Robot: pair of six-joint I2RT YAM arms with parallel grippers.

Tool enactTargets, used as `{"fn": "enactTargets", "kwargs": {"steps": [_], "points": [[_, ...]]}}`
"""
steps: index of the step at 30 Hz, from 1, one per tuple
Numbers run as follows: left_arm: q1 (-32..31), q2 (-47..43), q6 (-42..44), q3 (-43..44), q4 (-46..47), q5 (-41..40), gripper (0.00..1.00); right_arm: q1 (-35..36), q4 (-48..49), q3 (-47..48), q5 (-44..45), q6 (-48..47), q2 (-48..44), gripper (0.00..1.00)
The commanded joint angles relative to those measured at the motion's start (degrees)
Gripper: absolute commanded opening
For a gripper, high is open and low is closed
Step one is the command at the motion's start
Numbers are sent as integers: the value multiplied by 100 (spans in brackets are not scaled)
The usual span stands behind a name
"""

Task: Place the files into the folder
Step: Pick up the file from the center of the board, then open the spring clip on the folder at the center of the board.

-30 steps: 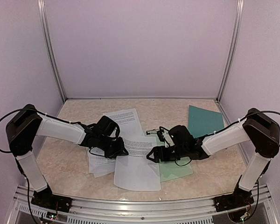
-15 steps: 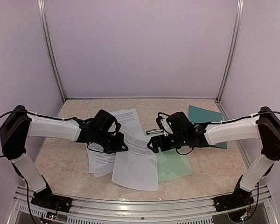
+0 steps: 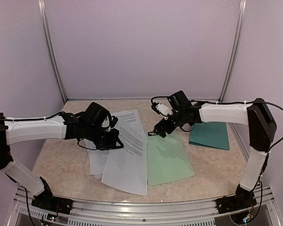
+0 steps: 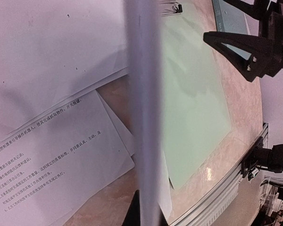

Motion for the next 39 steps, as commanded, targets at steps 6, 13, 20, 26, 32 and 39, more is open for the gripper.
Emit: {"fn": "enactTargets", "kwargs": {"steps": [6,13,20,26,32,39], "points": [[52,-223,141,-172,-141,92,0,-366,-1036,1220,-857,-2262,1495,93],[60,-178,88,-154,-44,189,0,-764,-1079,1524,-1319,-2713,1850,90],[69,-33,79,-34,-92,234,0,-860,-1399,2011,-1623,-3104,2329,82],[96,12,44,24,-154,327,0,-918,-1642,2413,-1952,-3244,2677,72],[113,-69,43,9,-219,268,0,-992,-1735,2511,-2145,-3276,2806,46],[176,-160,99,11,-324,294,0,-1018,-1556,2154,-2085,-2840,2609,27]]}}
